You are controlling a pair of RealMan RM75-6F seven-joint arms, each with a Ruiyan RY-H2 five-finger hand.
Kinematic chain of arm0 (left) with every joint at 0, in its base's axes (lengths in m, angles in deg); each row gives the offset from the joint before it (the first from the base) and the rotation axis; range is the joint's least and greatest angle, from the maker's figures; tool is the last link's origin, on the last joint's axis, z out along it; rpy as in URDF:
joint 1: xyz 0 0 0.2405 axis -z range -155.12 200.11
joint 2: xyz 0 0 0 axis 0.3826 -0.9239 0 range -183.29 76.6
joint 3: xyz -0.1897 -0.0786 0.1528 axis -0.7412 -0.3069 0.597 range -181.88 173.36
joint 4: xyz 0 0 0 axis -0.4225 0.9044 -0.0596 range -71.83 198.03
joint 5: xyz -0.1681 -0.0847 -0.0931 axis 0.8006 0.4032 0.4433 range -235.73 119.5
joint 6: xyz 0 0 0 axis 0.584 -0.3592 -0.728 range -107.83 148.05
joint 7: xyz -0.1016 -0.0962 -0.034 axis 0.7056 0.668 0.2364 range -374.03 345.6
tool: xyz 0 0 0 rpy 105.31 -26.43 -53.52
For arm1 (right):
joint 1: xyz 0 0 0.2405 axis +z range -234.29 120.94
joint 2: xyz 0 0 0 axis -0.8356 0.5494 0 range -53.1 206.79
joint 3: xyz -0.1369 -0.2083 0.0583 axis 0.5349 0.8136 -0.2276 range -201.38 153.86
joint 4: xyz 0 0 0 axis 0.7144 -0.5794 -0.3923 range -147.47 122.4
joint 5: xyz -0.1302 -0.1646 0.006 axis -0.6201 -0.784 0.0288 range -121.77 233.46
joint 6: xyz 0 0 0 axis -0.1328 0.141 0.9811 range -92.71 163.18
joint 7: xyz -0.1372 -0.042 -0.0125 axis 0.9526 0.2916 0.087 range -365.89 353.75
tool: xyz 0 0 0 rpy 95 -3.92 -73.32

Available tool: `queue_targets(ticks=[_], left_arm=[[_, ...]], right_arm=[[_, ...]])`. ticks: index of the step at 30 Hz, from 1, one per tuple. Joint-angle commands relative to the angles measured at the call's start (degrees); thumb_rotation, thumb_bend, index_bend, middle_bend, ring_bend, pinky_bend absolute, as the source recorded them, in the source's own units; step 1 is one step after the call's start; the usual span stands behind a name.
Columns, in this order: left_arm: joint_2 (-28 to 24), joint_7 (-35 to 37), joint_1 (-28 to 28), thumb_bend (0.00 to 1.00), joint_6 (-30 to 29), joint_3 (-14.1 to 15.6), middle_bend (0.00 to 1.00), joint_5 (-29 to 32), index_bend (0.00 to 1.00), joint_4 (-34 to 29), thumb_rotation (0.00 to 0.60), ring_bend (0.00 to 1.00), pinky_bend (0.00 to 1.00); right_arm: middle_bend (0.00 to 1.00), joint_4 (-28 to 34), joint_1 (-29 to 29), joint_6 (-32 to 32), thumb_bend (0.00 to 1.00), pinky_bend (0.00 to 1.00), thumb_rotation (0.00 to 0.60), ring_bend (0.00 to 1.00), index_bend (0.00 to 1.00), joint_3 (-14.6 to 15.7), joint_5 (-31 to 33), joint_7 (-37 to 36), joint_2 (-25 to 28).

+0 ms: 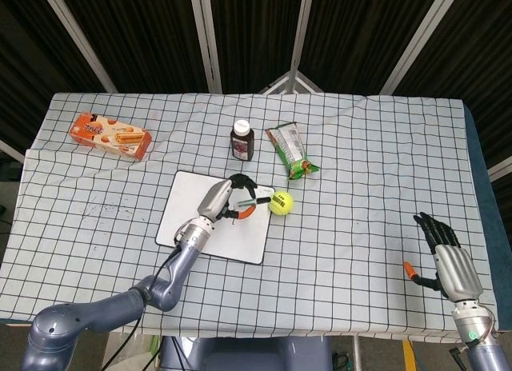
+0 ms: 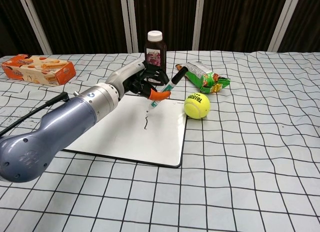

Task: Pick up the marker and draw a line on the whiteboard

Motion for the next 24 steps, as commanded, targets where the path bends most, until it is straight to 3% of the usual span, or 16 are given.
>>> queue_targets(ticks=[1, 24], left_arm=[[0.62, 0.32, 0.38, 0.53, -0.05, -0.13, 0.33, 0.03, 0.72, 0.38, 0.6, 0.18, 0.28], [2.09, 0.89, 0.67, 0.53, -0.12, 0.34, 0.33, 0.25, 0.72, 2.3, 0.6, 0.18, 0.28]], right_arm=[[0.0, 0.02, -0.01, 0.02, 0.33, 0.0, 0.6, 0.0, 0.0, 0.0, -0.01, 0.01, 0.01], [0.0, 0.05, -0.02, -0.02, 0.33, 0.0, 0.6, 0.0, 0.0, 0.02, 0.0, -0.29, 0.1]])
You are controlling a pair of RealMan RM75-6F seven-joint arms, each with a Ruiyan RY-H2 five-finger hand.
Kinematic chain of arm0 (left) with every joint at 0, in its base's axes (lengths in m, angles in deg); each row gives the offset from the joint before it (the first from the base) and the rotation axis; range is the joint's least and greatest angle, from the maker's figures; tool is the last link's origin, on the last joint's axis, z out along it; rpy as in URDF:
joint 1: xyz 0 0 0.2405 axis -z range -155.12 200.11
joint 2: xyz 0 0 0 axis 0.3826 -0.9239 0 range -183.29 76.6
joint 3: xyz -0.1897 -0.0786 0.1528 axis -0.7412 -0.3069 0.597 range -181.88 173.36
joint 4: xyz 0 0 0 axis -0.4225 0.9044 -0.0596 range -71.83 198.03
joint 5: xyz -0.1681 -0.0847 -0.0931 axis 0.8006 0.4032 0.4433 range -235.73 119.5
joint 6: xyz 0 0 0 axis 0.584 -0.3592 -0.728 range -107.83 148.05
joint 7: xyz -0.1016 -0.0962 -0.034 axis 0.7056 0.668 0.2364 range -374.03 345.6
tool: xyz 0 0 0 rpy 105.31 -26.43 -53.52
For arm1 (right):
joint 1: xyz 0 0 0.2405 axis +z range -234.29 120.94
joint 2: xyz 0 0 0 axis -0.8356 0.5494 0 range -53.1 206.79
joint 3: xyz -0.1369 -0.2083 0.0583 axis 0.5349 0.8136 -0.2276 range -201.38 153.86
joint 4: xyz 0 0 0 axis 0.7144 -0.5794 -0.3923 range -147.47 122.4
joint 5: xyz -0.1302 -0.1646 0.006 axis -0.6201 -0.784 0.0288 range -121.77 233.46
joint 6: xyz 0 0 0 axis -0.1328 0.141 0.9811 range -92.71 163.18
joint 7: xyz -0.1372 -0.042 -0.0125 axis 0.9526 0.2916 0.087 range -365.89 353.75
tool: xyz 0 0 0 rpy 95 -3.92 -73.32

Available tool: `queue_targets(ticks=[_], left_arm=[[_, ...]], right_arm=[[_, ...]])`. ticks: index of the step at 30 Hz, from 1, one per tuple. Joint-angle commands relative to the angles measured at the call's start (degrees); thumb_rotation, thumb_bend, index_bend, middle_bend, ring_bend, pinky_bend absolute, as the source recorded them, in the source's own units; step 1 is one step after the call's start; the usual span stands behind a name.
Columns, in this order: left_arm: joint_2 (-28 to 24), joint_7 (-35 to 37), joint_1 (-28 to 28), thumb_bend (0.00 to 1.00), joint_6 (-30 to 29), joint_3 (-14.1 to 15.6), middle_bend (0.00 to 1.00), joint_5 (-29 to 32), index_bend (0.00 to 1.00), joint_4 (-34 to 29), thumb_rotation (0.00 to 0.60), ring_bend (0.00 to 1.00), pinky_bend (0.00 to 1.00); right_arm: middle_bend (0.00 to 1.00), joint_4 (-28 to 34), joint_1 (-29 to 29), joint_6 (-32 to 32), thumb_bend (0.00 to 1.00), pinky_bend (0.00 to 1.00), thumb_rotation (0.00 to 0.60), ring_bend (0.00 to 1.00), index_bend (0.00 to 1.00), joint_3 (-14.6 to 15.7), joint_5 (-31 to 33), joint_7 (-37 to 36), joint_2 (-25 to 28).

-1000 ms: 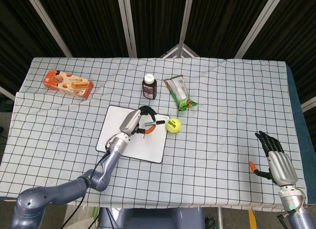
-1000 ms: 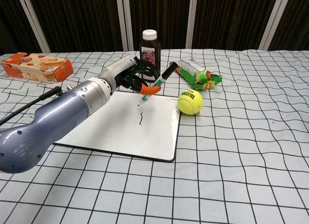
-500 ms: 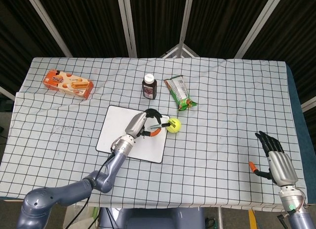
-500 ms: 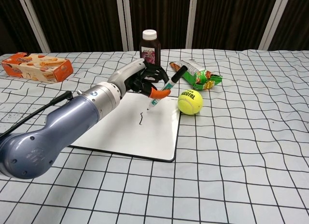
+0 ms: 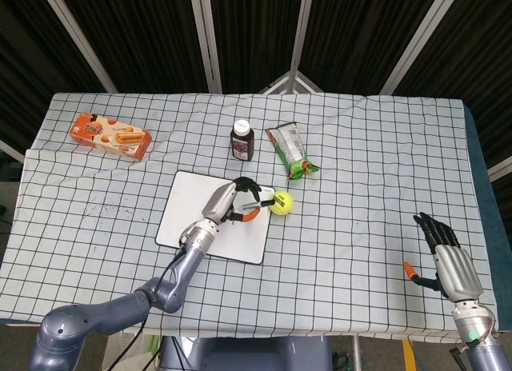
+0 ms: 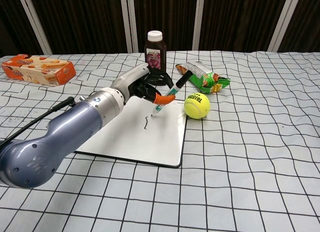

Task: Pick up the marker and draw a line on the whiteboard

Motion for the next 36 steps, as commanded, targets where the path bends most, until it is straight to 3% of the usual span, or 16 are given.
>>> queue_targets(ticks=[1, 36], left_arm=[[0.02, 0.03, -0.1, 0.53, -0.05, 0.11, 0.33, 0.01, 0.72, 0.01, 0.6, 0.18, 0.28], [-1.68, -1.32, -1.62, 0.53, 0.56, 1.49, 0.34, 0.57, 0.73, 1.82, 0.6, 0.18, 0.28]], right_arm=[[0.0, 0.01, 0.0, 0.02, 0.33, 0.0, 0.6, 0.0, 0.0, -0.02, 0.01, 0.02, 0.01], [0.0, 0.81, 0.03, -0.8, 0.33, 0.0, 0.6, 0.0, 0.0, 0.1, 0.57, -1.21, 0.47]])
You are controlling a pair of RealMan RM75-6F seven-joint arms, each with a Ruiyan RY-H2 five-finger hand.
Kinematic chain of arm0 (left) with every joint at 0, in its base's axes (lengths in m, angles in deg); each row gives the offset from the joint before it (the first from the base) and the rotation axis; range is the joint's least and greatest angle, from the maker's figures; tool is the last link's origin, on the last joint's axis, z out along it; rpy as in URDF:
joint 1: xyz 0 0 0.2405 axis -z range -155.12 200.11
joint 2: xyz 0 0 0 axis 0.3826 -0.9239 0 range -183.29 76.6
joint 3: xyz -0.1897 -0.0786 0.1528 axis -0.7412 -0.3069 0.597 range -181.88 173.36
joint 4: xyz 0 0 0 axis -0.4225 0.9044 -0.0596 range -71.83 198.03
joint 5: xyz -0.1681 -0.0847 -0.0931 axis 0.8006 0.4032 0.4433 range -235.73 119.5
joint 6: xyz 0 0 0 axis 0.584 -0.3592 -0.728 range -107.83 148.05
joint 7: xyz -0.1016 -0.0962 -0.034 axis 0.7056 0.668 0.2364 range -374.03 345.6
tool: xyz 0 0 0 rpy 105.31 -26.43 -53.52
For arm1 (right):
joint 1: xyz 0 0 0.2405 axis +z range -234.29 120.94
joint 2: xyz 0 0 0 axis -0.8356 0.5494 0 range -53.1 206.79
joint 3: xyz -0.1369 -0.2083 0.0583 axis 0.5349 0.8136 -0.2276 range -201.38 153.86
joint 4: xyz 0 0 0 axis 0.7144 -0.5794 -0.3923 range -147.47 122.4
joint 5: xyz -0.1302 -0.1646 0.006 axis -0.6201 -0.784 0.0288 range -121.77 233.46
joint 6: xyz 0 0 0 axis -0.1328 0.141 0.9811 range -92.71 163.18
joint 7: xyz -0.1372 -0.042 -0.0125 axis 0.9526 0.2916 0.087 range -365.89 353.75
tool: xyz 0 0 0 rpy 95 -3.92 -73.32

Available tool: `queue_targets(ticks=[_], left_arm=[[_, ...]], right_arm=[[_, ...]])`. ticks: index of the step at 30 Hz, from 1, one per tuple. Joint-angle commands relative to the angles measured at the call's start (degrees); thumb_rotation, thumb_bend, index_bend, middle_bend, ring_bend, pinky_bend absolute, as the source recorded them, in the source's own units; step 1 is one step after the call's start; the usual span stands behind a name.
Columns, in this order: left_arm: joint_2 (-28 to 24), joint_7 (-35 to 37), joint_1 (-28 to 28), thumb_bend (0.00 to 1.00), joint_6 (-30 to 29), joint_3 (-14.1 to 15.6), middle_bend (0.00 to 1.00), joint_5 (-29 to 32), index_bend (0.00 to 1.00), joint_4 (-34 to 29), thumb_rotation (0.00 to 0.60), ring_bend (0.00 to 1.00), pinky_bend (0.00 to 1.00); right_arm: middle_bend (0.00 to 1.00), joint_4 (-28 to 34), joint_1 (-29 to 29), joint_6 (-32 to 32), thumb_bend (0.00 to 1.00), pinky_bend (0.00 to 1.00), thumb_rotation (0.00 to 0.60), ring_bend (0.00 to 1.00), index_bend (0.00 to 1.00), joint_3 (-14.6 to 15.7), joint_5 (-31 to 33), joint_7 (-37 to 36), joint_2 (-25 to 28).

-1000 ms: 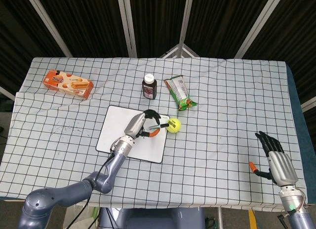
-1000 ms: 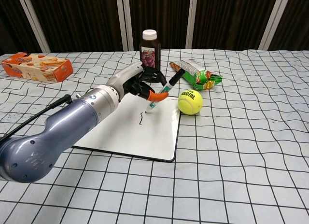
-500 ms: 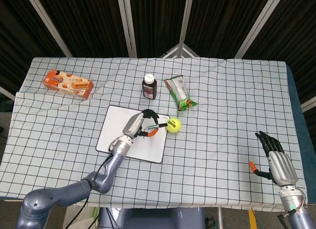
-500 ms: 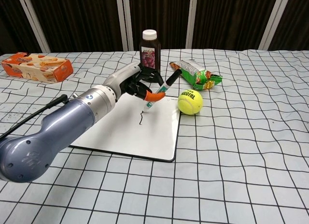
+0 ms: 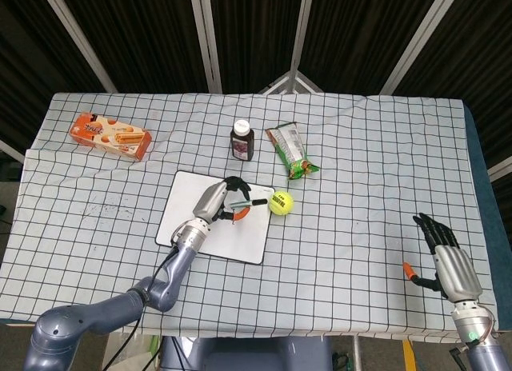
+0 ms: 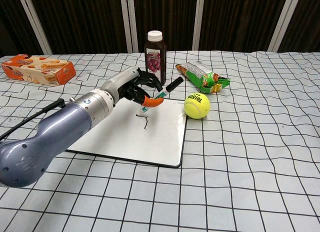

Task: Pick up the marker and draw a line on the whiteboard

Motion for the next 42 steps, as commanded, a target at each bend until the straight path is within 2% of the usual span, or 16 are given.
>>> queue_targets(ticks=[1, 11, 16, 20, 26, 30, 37, 42], left_arm=[[-0.38, -0.2, -0.33, 0.53, 0.06, 0.2, 0.34, 0.09, 0.73, 0.76, 0.6, 0.18, 0.28], [-3.08, 0.38, -1.0, 0.53, -1.0, -0.16, 0.34, -0.34, 0.73, 3.56, 0.6, 0.18, 0.28], [-5.93, 2.32, -1.69, 0.53, -3.37, -1.72, 0.34, -0.51, 0.73, 0.55, 0.6, 0.18, 0.28], [-9.99, 1.63, -3.11, 0.53, -5.12, -1.14, 0.34, -1.8, 0.73, -3.5, 0.6, 0.18, 0.28], [-17.23, -4.45, -6.03, 0.5, -5.65, 2.57, 0.34, -3.89, 0.73, -8.28, 0.6, 0.18, 0.28], [-21.1, -11.87, -8.04, 0.46, -5.96, 5.58, 0.33, -4.57, 0.73, -10.02, 0.6, 0.18, 0.28], [-23.2, -23.11, -10.88, 0.4, -5.79, 9.74, 0.32, -3.78, 0.7, -8.04, 0.6, 0.18, 0.28], [-23.48, -28.08, -12.36, 0.36, -5.18, 11.59, 0.28, -2.9, 0.65, -6.91, 0.6, 0.15, 0.23]], right_arm=[[0.0, 0.19, 0.0, -0.18, 0.33, 0.0, 0.6, 0.0, 0.0, 0.04, 0.11, -0.3, 0.19], [0.0, 0.25, -0.17, -0.03, 0.33, 0.0, 0.6, 0.0, 0.0, -0.02, 0.39, -0.36, 0.36], [0.0, 0.2, -0.24, 0.01, 0.33, 0.0, 0.6, 0.0, 0.0, -0.03, 0.44, -0.54, 0.44], [0.0, 0.18, -0.24, 0.03, 0.33, 0.0, 0.6, 0.0, 0.0, -0.04, 0.4, -0.54, 0.44], [0.0, 0.21, -0.25, 0.03, 0.33, 0.0, 0.6, 0.0, 0.0, -0.11, 0.53, -0.45, 0.44], [0.0, 0.27, -0.15, -0.19, 0.33, 0.0, 0.6, 0.0, 0.0, -0.16, 0.69, -0.42, 0.47], [0.0, 0.38, -0.31, 0.25, 0.33, 0.0, 0.6, 0.0, 0.0, -0.15, 0.54, 0.14, 0.38], [0.0, 0.46, -0.36, 0.4, 0.33, 0.0, 0.6, 0.0, 0.0, -0.17, 0.56, 0.48, 0.26]])
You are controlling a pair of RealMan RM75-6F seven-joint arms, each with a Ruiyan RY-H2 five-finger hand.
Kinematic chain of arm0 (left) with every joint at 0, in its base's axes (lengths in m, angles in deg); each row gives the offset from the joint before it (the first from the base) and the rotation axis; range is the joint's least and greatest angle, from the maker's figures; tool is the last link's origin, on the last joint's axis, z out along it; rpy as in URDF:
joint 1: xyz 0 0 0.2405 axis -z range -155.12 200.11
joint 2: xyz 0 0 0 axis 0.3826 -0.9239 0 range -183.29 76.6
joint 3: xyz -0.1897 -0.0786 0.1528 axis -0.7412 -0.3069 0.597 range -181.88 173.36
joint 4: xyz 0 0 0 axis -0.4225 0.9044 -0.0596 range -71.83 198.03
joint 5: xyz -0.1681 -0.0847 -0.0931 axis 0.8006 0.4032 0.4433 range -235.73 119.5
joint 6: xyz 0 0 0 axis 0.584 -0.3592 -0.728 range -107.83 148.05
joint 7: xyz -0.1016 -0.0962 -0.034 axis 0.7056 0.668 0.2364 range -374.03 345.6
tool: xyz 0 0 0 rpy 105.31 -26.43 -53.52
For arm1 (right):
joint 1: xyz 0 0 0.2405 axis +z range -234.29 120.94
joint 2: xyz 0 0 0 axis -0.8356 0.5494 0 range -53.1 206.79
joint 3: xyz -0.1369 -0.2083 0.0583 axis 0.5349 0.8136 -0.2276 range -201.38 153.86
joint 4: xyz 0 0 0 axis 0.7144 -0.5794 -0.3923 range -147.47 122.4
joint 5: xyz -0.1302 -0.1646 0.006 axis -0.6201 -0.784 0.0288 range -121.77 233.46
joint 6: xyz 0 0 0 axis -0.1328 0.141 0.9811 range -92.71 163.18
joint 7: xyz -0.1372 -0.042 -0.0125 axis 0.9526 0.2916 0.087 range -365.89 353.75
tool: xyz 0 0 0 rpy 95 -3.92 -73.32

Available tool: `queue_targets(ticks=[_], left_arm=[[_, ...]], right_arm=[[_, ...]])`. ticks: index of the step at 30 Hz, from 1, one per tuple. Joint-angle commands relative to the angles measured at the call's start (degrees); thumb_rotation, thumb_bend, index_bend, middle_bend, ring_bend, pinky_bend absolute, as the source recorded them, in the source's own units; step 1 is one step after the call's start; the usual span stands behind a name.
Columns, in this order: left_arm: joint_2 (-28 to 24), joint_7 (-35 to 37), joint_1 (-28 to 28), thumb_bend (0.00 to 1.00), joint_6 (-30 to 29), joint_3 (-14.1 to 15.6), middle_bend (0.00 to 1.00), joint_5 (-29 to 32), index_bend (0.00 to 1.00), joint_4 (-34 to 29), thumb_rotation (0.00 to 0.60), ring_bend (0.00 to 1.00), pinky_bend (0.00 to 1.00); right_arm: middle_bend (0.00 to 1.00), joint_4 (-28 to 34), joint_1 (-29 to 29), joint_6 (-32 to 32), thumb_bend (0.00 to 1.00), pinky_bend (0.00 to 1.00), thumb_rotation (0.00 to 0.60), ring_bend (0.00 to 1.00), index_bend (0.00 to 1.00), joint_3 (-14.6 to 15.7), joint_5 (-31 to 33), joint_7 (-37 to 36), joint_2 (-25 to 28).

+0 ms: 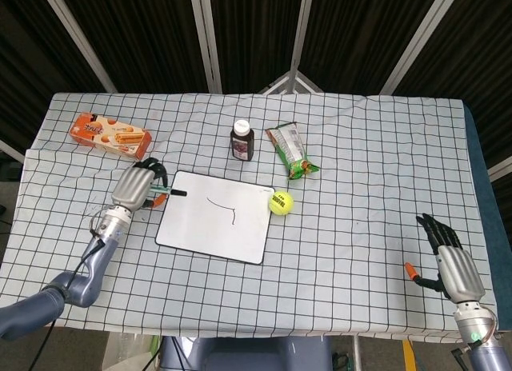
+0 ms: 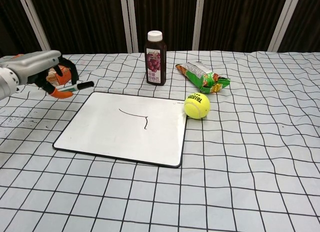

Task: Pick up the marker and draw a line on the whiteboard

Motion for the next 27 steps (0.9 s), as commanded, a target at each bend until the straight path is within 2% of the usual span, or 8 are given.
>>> queue_targets(ticks=[1, 3, 7, 11, 14, 19, 23, 27], left_arm=[[-0.56, -3.24, -1.47, 0.34, 0.6, 1.52, 0.26, 1.02, 0.63, 0.8, 0.6, 0.13, 0.21], [-0.75, -4.41, -1.81, 0.31, 1.21, 1.79, 0.21, 1.66, 0.58, 0.6, 0.6, 0.1, 0.17], [-1.76, -7.97, -2.38, 0.21, 3.37, 2.1, 0.07, 4.04, 0.37, -0.76, 0.6, 0.01, 0.05], [-3.4, -10.69, -3.27, 0.2, 2.99, 1.01, 0.03, 6.85, 0.24, -4.24, 0.6, 0.0, 0.03], [-4.73, -10.73, -4.49, 0.19, 0.36, -0.37, 0.03, 8.13, 0.21, -7.6, 0.6, 0.0, 0.02], [-10.03, -9.01, -9.01, 0.17, -5.9, -2.17, 0.02, 10.22, 0.18, -18.64, 0.6, 0.0, 0.02], [-17.5, -10.49, -14.47, 0.15, -12.13, -0.09, 0.01, 9.12, 0.16, -29.84, 0.6, 0.0, 0.02], [-23.1, -13.0, -19.02, 0.12, -17.89, 2.84, 0.0, 6.6, 0.1, -35.82, 0.6, 0.0, 0.0]], right_arm=[[0.0, 0.05, -0.02, 0.03, 0.33, 0.0, 0.6, 0.0, 0.0, 0.0, 0.02, 0.11, -0.04], [0.0, 0.05, -0.03, 0.07, 0.33, 0.0, 0.6, 0.0, 0.0, 0.0, -0.01, 0.24, -0.07], [0.0, 0.07, -0.09, 0.28, 0.33, 0.0, 0.6, 0.0, 0.0, 0.01, -0.13, 0.45, -0.11], [0.0, -0.03, -0.16, 0.44, 0.33, 0.0, 0.6, 0.0, 0.0, 0.04, -0.27, 0.48, -0.12], [0.0, -0.13, -0.19, 0.53, 0.33, 0.0, 0.6, 0.0, 0.0, 0.05, -0.44, 0.34, -0.1], [0.0, -0.46, -0.22, 0.65, 0.33, 0.0, 0.6, 0.0, 0.0, 0.17, -0.84, 0.29, -0.05], [0.0, -0.8, -0.26, 0.91, 0.33, 0.0, 0.6, 0.0, 0.0, 0.21, -1.12, 0.79, -0.2], [0.0, -0.89, -0.28, 0.95, 0.33, 0.0, 0.6, 0.0, 0.0, 0.13, -0.84, 1.23, -0.27]])
